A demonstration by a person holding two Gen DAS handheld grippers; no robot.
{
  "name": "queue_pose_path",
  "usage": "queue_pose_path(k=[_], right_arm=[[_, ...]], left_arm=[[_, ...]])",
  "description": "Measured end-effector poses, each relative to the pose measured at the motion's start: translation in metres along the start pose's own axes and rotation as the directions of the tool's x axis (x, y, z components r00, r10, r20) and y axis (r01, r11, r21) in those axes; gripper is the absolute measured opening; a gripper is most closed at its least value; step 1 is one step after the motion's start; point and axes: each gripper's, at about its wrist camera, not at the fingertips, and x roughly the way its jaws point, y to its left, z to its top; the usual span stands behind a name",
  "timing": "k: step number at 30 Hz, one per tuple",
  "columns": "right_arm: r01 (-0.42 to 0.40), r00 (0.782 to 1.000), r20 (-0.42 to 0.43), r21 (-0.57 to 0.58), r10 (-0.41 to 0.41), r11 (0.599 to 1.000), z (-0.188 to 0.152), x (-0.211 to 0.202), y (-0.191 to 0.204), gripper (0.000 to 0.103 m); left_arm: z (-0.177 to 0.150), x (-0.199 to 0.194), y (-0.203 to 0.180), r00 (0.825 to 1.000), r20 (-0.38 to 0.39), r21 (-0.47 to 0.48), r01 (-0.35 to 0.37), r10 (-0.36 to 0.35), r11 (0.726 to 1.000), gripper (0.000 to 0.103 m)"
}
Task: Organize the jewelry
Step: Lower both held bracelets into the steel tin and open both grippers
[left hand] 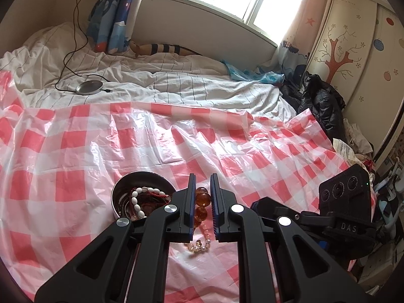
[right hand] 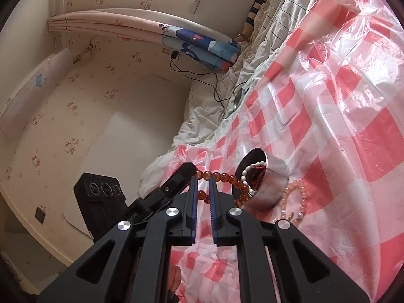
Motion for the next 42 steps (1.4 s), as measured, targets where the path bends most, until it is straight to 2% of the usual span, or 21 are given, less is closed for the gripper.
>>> queue_pose_path(k=[2,4,5,6,8,10,12,13,14,15,16,17,18,21,25,28,30,33,37,39,42], right_arm=[[0.109,0.993,-0.041,-0.045,-0.111,0.993,-0.001,0.006,0.001,0.011],[0.243,0.964,-0.085,-0.093,-0.25,0.966,-0.003,0.017,-0.004,0.019],[0.28,0.95,-0.108,-0.114,-0.292,0.953,-0.006,0.023,-0.007,0.034],[0.328,0.93,-0.124,-0.15,-0.347,0.933,-0.008,0.031,-0.008,0.041],[0.409,0.885,-0.125,-0.248,-0.448,0.878,-0.014,0.044,-0.006,0.041],[0.471,0.837,-0.106,-0.358,-0.537,0.806,-0.019,0.059,-0.003,0.041],[0.51,0.79,-0.1,-0.438,-0.605,0.74,-0.024,0.073,-0.007,0.041],[0.535,0.754,-0.096,-0.484,-0.65,0.692,-0.028,0.082,-0.011,0.041],[0.545,0.728,-0.095,-0.52,-0.679,0.658,-0.033,0.089,-0.015,0.041],[0.55,0.709,-0.09,-0.55,-0.699,0.628,-0.037,0.093,-0.017,0.041],[0.555,0.693,-0.076,-0.58,-0.717,0.597,-0.04,0.097,-0.016,0.038],[0.566,0.671,-0.061,-0.601,-0.739,0.564,-0.043,0.098,-0.015,0.019],[0.571,0.655,-0.055,-0.618,-0.754,0.541,-0.046,0.099,-0.015,0.013],[0.567,0.666,-0.073,-0.597,-0.742,0.568,-0.044,0.094,-0.017,0.008],[0.546,0.737,-0.117,-0.479,-0.666,0.688,-0.028,0.079,-0.022,0.008],[0.509,0.791,-0.133,-0.399,-0.597,0.763,-0.02,0.066,-0.022,0.008],[0.49,0.813,-0.131,-0.373,-0.567,0.788,-0.017,0.06,-0.019,0.008],[0.451,0.85,-0.127,-0.324,-0.511,0.832,-0.011,0.052,-0.016,0.008],[0.358,0.915,-0.091,-0.272,-0.394,0.893,-0.002,0.04,-0.003,0.008],[0.301,0.941,-0.07,-0.266,-0.33,0.916,0.003,0.039,0.01,0.008],[0.223,0.966,-0.068,-0.263,-0.248,0.939,0.01,0.048,0.025,0.008]], left_arm=[[0.001,0.004,0.001,1.0,-0.002,-0.005,0.005,-0.005,1.0,0.01],[0.003,0.009,0.004,1.0,-0.002,-0.022,0.027,-0.027,0.999,0.01],[0.004,0.012,0.006,0.999,0.0,-0.032,0.036,-0.036,0.999,0.01],[0.006,0.015,0.01,0.999,0.004,-0.046,0.046,-0.046,0.998,0.01],[0.006,0.019,0.017,0.998,0.005,-0.073,0.056,-0.056,0.996,0.01],[0.006,0.024,0.027,0.998,0.004,-0.102,0.059,-0.059,0.993,0.01],[0.004,0.028,0.038,0.999,-0.001,-0.133,0.052,-0.053,0.99,0.01],[0.002,0.031,0.043,0.999,-0.006,-0.143,0.046,-0.048,0.989,0.01],[0.001,0.033,0.047,0.999,-0.011,-0.15,0.036,-0.038,0.988,0.01],[-0.001,0.036,0.052,1.0,-0.016,-0.161,0.019,-0.022,0.987,0.01],[-0.002,0.038,0.057,1.0,-0.021,-0.171,0.006,-0.01,0.985,0.01],[-0.004,0.04,0.062,1.0,-0.026,-0.182,-0.004,-0.001,0.983,0.01],[-0.005,0.041,0.067,0.999,-0.03,-0.192,-0.018,0.012,0.981,0.01],[-0.006,0.044,0.079,0.999,-0.035,-0.221,-0.032,0.025,0.975,0.01],[-0.003,0.043,0.09,0.999,-0.015,-0.247,-0.048,0.046,0.968,0.01],[0.001,0.045,0.098,0.998,-0.013,-0.261,-0.064,0.063,0.963,0.01],[0.002,0.045,0.1,0.998,-0.023,-0.269,-0.071,0.067,0.961,0.01],[0.006,0.041,0.094,0.999,-0.029,-0.249,-0.035,0.029,0.968,0.01],[0.009,0.033,0.085,1.0,-0.024,-0.229,-0.007,0.002,0.973,0.01],[0.01,0.031,0.084,0.999,-0.03,-0.227,-0.022,0.016,0.974,0.01],[0.011,0.028,0.085,0.998,-0.034,-0.221,-0.063,0.057,0.973,0.01]])
